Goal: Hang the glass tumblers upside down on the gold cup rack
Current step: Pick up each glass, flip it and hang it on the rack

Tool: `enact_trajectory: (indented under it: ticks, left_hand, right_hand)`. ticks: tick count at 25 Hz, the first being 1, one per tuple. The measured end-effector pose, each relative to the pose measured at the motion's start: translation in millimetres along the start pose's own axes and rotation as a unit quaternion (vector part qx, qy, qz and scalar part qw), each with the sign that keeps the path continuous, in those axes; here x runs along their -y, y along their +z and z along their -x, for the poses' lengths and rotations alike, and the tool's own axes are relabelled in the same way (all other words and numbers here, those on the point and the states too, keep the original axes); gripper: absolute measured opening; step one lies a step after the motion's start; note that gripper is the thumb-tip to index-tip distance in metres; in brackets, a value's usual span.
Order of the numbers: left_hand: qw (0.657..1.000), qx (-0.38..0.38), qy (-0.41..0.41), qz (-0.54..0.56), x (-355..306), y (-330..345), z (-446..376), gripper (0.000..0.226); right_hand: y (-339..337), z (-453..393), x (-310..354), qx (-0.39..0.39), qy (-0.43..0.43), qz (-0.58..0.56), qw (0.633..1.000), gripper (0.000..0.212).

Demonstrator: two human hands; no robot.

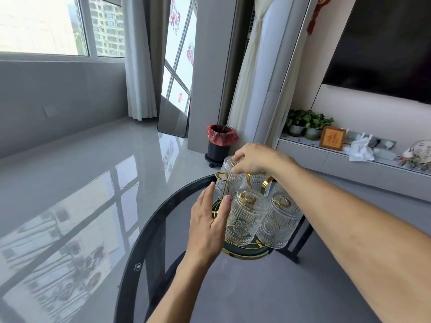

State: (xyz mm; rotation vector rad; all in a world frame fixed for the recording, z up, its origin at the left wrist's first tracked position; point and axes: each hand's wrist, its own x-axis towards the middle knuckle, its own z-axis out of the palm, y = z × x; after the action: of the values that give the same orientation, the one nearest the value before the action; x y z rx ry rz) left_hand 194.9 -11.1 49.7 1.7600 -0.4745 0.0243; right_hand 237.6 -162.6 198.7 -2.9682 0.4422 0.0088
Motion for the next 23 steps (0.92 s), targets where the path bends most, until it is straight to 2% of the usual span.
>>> enact_trajectory:
  ticks: [2,6,9,11,13,15,17,20,23]
  left_hand:
    - [1.000,-0.001,0.008,0.007,-2.8,-2.5,1.6,0.070]
    - [0.997,-0.029,0.059,-0.027,-18.8,-6.9,17.2,0.064]
    - [0.980,-0.082,0.163,-0.080,-41.5,-6.2,46.2,0.062]
    - [0.963,-0.090,0.237,-0.096,-49.8,2.9,71.3,0.062]
    - [0.950,-0.033,0.290,-0.107,-52.3,27.4,107.2,0.063]
    - [0.938,0.048,0.316,-0.138,-47.0,57.8,139.8,0.065]
    - [0.935,0.105,0.294,-0.170,-39.5,87.8,155.2,0.069]
    - [0.934,0.162,0.220,-0.232,-24.5,123.9,150.0,0.077]
    - [0.912,0.199,0.166,-0.318,-3.4,150.4,133.2,0.081]
  right_hand:
    - [2.9,11.6,-4.7,-0.046,-0.013,-0.016,0.999,0.040]
    - [8.0,56.6,-27.9,-0.182,-0.030,-0.156,0.970,0.038]
    - [14.5,106.9,-66.8,-0.243,-0.031,-0.190,0.951,0.032]
    - [24.6,135.4,-95.5,-0.268,-0.005,-0.211,0.940,0.028]
    - [35.4,158.9,-128.5,-0.264,0.045,-0.240,0.933,0.031]
    - [45.1,177.0,-156.8,-0.228,0.098,-0.279,0.928,0.040]
    - [56.0,192.1,-178.6,-0.207,0.122,-0.307,0.921,0.050]
    - [77.5,205.3,-200.2,-0.203,0.134,-0.338,0.909,0.059]
    - [104.4,204.6,-217.5,-0.194,0.153,-0.386,0.889,0.074]
